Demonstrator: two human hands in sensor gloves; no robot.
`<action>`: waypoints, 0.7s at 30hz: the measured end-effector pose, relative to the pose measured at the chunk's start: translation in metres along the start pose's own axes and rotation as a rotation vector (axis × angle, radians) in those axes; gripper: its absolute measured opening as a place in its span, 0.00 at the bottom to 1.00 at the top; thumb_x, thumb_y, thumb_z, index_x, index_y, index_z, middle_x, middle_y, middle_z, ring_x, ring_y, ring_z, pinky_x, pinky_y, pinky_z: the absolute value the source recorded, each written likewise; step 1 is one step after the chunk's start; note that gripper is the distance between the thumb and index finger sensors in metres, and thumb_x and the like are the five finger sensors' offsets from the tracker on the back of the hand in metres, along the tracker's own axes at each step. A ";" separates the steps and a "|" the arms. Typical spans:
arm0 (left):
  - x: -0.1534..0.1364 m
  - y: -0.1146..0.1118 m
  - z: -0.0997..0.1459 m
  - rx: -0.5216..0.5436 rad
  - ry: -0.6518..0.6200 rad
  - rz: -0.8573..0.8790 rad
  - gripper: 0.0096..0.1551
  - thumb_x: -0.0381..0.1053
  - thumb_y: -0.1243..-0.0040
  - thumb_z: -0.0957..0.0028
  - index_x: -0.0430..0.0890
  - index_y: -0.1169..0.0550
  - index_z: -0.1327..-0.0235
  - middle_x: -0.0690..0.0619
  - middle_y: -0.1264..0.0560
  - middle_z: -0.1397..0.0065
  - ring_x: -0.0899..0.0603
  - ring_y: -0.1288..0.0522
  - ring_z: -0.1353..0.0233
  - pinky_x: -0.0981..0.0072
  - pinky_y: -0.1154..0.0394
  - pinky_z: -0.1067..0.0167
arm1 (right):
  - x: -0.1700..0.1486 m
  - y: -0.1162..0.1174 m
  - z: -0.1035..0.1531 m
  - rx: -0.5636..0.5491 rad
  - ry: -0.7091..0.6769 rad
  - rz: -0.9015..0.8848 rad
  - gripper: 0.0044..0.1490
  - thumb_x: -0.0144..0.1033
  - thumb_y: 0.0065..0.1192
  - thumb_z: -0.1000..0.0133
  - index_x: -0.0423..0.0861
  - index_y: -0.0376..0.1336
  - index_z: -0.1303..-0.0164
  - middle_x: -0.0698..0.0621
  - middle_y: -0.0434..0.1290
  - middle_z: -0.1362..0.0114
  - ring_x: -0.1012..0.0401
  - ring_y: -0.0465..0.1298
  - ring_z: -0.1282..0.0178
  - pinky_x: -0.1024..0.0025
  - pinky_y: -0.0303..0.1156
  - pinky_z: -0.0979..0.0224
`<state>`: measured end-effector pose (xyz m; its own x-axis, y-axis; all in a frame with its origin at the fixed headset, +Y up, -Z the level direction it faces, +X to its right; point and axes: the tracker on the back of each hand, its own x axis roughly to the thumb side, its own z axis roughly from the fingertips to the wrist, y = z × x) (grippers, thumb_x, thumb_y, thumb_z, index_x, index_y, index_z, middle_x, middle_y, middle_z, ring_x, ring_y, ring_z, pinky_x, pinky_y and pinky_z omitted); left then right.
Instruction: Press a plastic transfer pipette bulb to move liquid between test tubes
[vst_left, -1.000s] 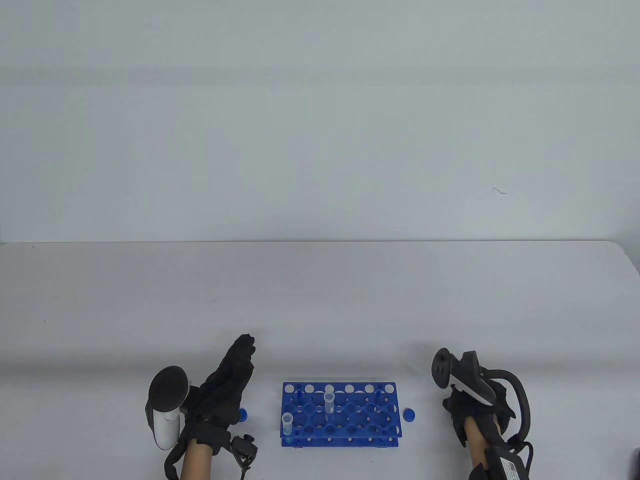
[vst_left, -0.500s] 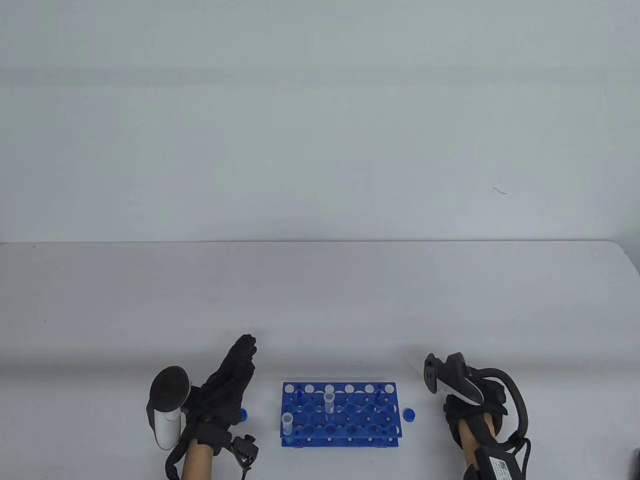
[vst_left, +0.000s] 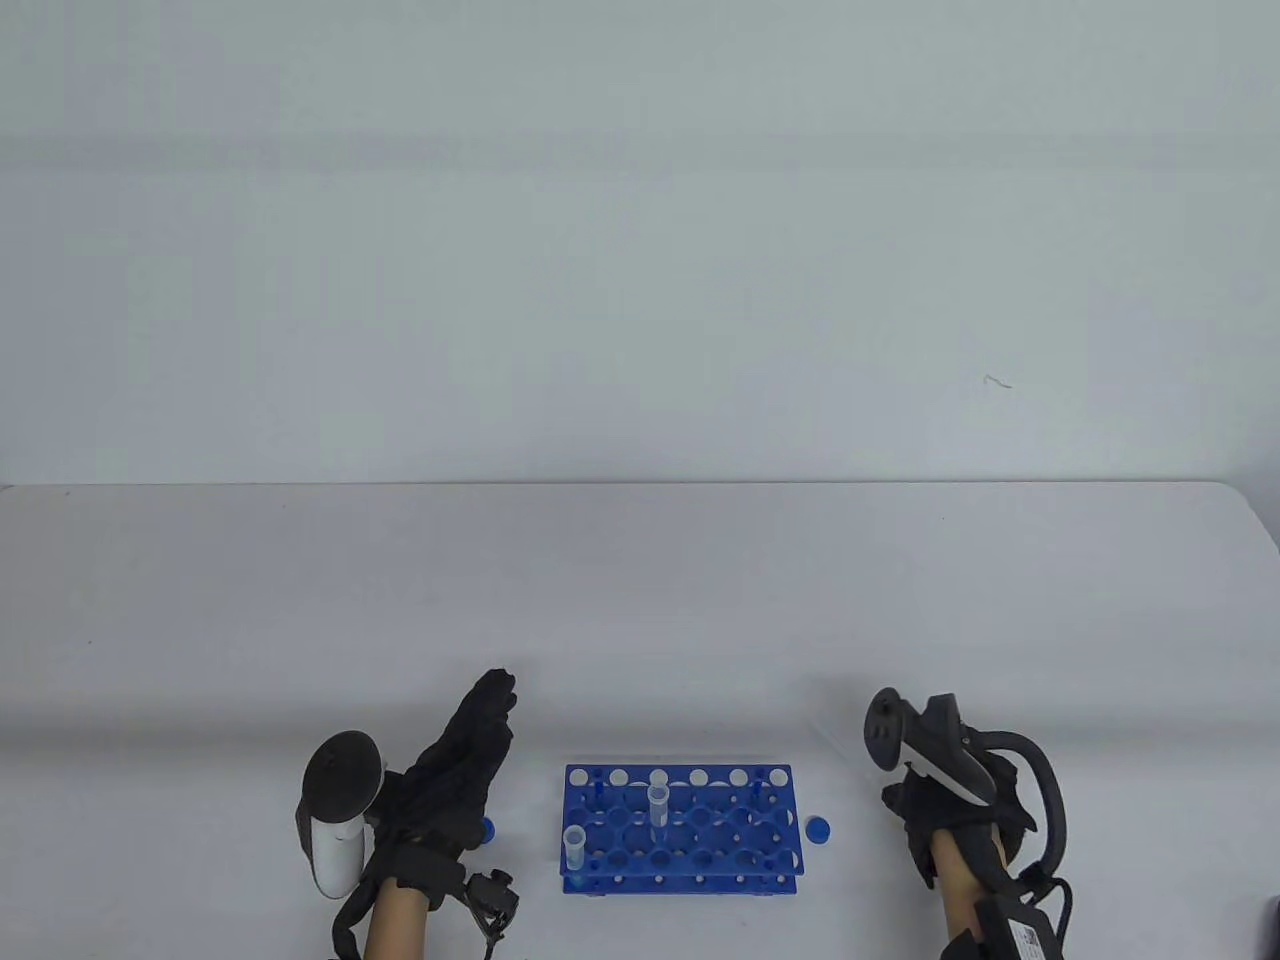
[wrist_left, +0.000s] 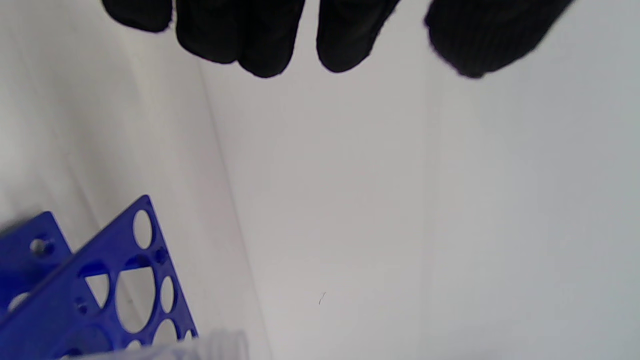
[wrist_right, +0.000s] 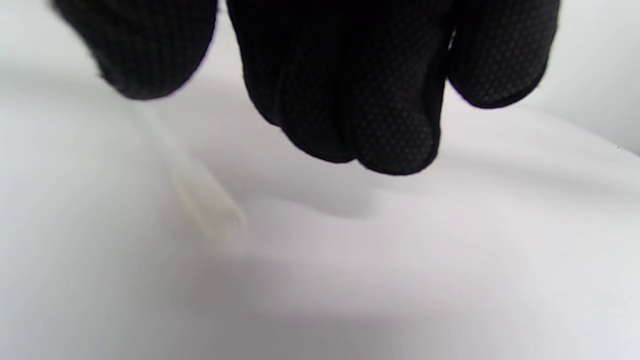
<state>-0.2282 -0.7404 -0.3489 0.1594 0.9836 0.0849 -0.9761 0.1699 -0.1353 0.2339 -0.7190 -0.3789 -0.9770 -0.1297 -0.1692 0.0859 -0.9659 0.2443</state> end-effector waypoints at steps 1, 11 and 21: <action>0.000 0.000 0.000 -0.003 0.000 -0.001 0.49 0.73 0.54 0.49 0.56 0.44 0.13 0.40 0.46 0.10 0.32 0.48 0.15 0.31 0.49 0.21 | -0.005 -0.009 0.005 -0.032 -0.012 -0.084 0.37 0.53 0.66 0.59 0.46 0.70 0.43 0.51 0.83 0.46 0.56 0.83 0.49 0.46 0.72 0.35; 0.001 -0.001 0.000 0.021 -0.008 -0.031 0.49 0.73 0.54 0.48 0.56 0.43 0.14 0.40 0.45 0.10 0.32 0.47 0.15 0.31 0.48 0.22 | -0.016 -0.035 0.061 -0.253 -0.291 -0.733 0.47 0.55 0.65 0.56 0.41 0.63 0.30 0.43 0.76 0.31 0.48 0.79 0.37 0.43 0.69 0.32; 0.002 0.002 0.002 0.039 0.002 -0.098 0.48 0.72 0.53 0.49 0.56 0.43 0.14 0.40 0.44 0.10 0.32 0.46 0.15 0.31 0.48 0.22 | -0.017 -0.020 0.056 -0.286 -0.434 -1.171 0.55 0.57 0.63 0.55 0.42 0.52 0.22 0.40 0.63 0.19 0.41 0.66 0.21 0.40 0.63 0.27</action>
<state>-0.2298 -0.7382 -0.3472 0.2543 0.9625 0.0941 -0.9610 0.2624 -0.0876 0.2376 -0.6851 -0.3273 -0.4765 0.8575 0.1940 -0.8783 -0.4742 -0.0612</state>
